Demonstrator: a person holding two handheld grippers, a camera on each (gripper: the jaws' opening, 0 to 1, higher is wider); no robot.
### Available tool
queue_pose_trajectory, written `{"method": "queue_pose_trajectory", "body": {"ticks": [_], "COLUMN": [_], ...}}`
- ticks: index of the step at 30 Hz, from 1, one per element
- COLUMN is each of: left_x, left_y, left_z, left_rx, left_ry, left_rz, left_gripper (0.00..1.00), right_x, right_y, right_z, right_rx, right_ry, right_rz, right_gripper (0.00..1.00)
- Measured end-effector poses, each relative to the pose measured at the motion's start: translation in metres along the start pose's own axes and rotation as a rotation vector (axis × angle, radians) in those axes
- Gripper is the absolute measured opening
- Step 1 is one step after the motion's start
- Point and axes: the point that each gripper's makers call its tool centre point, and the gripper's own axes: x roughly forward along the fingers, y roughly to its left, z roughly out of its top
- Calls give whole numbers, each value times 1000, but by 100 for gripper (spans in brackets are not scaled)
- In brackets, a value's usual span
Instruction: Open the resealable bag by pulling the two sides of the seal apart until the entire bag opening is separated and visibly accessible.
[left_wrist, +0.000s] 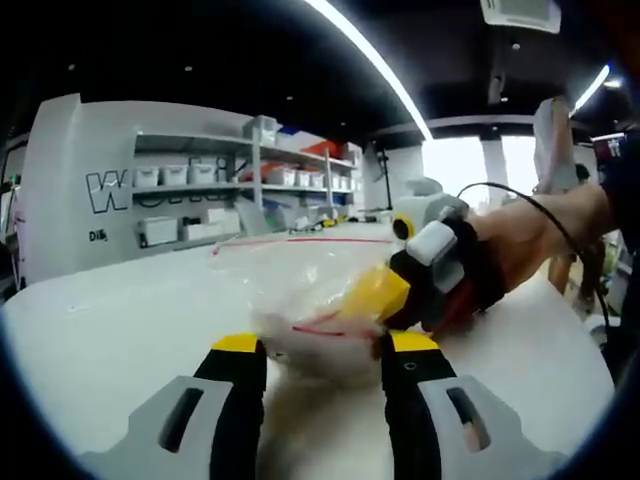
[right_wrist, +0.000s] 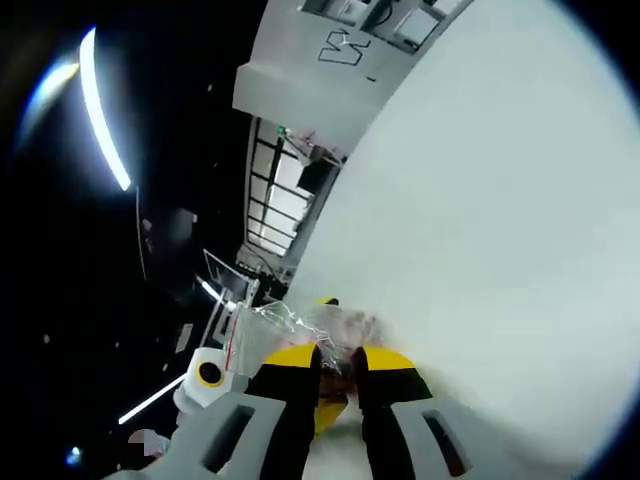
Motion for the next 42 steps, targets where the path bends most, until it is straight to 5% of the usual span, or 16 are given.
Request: {"method": "queue_pose_trajectory", "body": {"ticks": [42], "left_x": [-2], "left_y": [-5], "left_z": [-2], "left_rx": [10], "left_ry": [13], "left_rz": [-24], "left_gripper": [34], "right_x": [-14], "right_y": [-4], "right_z": [5], "right_rx": [-14], "right_ry": [-21], "right_rz": [-7], "right_gripper": [19]}}
